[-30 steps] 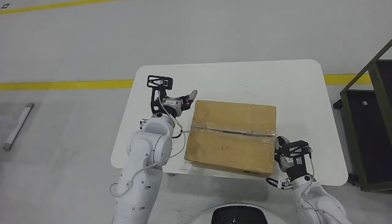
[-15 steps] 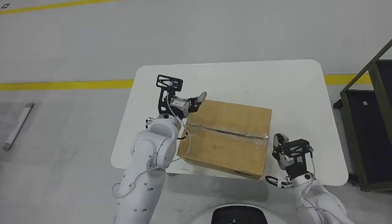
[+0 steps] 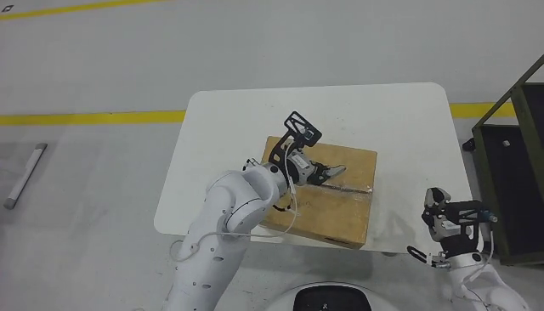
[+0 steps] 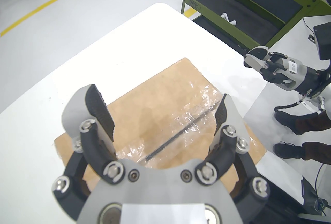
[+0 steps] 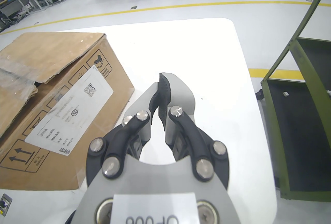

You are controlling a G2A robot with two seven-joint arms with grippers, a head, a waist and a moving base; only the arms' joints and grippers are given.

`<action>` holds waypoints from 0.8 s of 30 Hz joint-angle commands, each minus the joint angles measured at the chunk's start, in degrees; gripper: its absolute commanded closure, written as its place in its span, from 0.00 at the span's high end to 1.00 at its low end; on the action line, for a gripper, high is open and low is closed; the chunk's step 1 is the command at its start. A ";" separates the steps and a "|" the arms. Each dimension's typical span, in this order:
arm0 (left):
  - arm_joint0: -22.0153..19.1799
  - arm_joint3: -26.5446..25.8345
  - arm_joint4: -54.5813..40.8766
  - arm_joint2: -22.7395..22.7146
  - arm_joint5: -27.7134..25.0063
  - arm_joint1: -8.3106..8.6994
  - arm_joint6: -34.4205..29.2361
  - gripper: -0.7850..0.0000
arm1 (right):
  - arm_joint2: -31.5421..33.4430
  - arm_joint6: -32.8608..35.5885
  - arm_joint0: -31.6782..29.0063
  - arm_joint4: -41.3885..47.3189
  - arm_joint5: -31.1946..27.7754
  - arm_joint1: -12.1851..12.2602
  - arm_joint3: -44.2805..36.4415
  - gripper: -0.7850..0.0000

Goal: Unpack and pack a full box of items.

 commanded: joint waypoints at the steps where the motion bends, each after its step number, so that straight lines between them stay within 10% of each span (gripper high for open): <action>1: 0.00 0.00 -0.02 0.00 -0.01 0.00 0.00 1.00 | 0.19 -0.13 -0.15 0.07 0.12 0.01 -0.19 0.00; 24: -8.61 9.79 5.99 15.42 -7.51 -1.51 -8.87 1.00 | 1.17 -0.64 1.45 0.81 0.81 0.04 0.51 0.00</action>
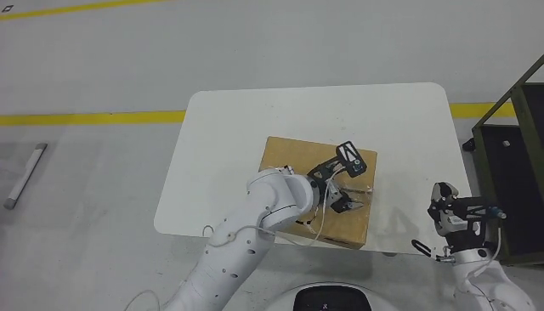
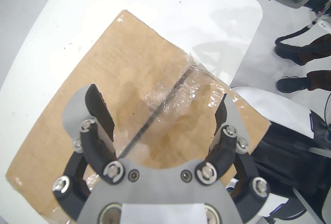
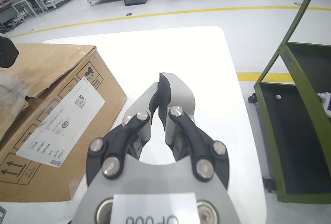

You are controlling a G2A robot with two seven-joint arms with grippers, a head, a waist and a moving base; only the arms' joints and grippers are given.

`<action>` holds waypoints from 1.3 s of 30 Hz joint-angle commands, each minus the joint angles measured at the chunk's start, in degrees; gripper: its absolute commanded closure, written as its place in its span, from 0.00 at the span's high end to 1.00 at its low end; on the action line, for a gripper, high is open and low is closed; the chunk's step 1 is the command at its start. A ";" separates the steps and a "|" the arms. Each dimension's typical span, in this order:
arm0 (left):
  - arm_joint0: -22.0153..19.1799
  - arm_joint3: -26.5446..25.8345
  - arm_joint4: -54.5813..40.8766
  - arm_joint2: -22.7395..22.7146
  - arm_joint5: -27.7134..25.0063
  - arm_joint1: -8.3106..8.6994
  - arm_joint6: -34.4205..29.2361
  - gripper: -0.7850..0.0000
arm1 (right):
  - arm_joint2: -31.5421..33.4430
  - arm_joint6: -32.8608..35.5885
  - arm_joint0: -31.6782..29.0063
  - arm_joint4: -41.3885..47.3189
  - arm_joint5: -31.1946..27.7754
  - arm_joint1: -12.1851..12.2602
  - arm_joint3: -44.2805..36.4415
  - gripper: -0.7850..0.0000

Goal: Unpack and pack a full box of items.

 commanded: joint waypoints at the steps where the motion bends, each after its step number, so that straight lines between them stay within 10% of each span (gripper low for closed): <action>1: -0.27 0.76 1.75 0.77 -0.19 -0.10 0.79 1.00 | 0.17 -0.08 -0.01 0.20 0.11 0.00 0.01 0.00; 8: -1.25 1.30 0.65 1.57 -1.30 -0.32 -0.56 0.98 | 0.32 -0.07 -0.01 0.22 0.38 -0.01 0.22 0.00; 14: -1.34 1.07 0.15 1.79 -1.68 -0.31 -1.22 0.65 | 0.28 0.05 -0.05 0.08 0.45 -0.02 0.23 0.00; 19: -1.44 1.03 1.85 3.24 -3.00 -0.34 -1.95 0.59 | 0.26 0.07 -0.01 -0.08 0.48 -0.02 0.28 0.00; 24: -1.35 0.44 1.54 4.17 -3.46 -0.48 -1.82 0.76 | 0.27 0.00 -0.06 -0.10 0.31 -0.02 0.33 0.00; 39: -1.34 0.07 2.70 4.19 -2.24 -0.48 -1.80 0.39 | 0.12 0.20 0.16 -0.07 -0.22 -0.01 0.45 0.00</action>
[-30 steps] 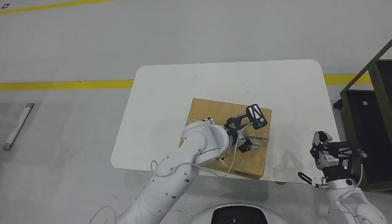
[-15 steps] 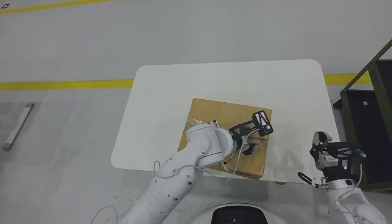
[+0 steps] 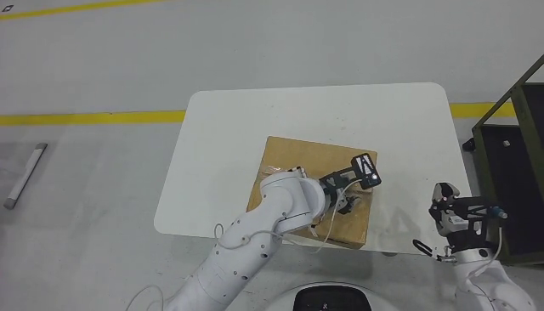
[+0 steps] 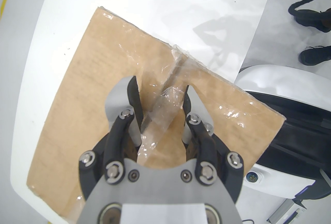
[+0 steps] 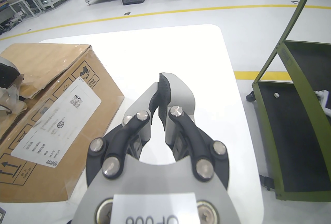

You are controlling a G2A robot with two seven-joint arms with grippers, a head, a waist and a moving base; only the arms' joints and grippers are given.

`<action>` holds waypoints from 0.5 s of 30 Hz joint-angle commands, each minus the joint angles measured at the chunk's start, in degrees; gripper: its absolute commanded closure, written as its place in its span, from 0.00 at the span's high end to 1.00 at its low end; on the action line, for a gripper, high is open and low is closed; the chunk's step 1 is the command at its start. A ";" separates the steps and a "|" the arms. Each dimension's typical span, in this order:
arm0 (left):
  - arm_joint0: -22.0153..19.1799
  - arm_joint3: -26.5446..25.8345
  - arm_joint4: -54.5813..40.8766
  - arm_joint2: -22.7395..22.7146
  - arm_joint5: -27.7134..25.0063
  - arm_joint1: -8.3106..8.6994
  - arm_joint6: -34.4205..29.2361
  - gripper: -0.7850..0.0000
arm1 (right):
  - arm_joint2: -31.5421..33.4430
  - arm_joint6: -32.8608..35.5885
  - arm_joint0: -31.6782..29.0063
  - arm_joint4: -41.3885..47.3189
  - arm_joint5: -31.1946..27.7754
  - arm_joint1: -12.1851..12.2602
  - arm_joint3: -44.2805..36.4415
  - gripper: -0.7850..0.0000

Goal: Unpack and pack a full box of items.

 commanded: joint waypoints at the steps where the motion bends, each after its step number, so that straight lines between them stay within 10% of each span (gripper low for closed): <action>1: 0.12 -0.19 0.14 0.01 0.28 0.00 0.07 0.38 | -0.04 0.06 0.01 -0.15 -0.14 0.01 0.06 0.00; 6: 0.45 -1.04 0.76 -0.16 1.25 0.03 0.34 0.31 | -0.03 0.13 0.03 -0.15 -0.53 0.04 0.06 0.00; 9: 0.85 -1.75 0.99 -0.80 2.17 0.12 1.01 0.00 | -0.13 0.28 0.02 -0.08 -0.75 0.05 -0.23 0.00; 15: 2.11 -3.39 0.80 -2.34 3.08 0.47 1.88 0.00 | -0.68 0.90 0.75 0.91 -1.39 0.02 -0.49 0.00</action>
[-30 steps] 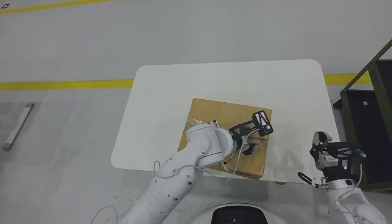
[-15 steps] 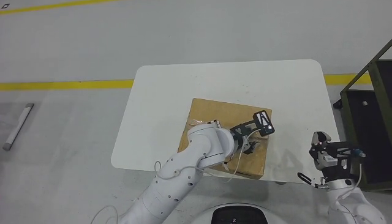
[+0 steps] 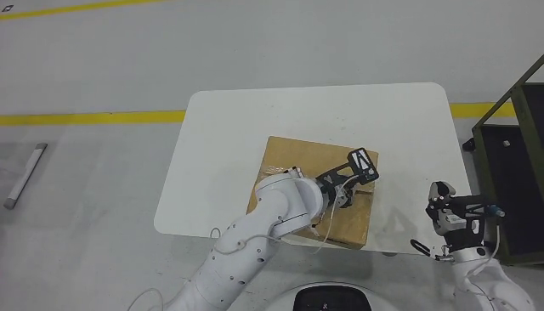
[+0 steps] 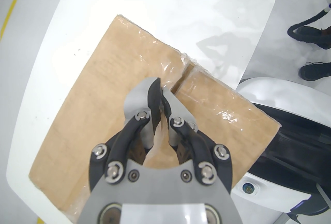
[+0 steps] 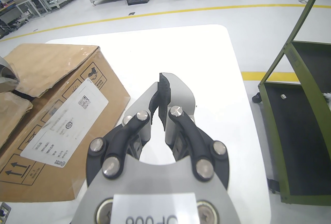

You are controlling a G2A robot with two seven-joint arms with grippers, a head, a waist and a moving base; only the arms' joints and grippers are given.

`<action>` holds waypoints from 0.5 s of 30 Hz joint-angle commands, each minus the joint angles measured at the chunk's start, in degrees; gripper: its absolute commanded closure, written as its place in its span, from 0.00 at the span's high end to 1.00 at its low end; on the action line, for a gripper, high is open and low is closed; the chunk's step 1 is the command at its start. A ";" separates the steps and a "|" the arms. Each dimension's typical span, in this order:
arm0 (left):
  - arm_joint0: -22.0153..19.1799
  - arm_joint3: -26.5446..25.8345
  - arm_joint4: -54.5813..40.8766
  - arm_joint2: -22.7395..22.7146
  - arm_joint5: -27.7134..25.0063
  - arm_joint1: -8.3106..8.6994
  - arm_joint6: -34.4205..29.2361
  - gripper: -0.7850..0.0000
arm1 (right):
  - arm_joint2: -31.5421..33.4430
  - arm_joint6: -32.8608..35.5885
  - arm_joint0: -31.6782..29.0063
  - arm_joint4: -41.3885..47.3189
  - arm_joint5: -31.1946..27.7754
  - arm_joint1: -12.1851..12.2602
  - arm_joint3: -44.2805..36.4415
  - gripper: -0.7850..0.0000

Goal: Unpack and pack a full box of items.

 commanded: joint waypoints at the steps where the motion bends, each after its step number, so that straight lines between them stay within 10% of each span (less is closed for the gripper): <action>1: 0.30 -0.68 0.16 -0.65 0.48 0.12 0.45 0.00 | -0.44 0.23 0.41 0.97 -0.35 -0.05 -0.30 0.00; 15: 2.37 -8.78 6.73 -18.28 1.44 3.43 -0.21 0.00 | -5.93 3.79 4.91 4.76 -4.67 -0.26 -3.80 0.00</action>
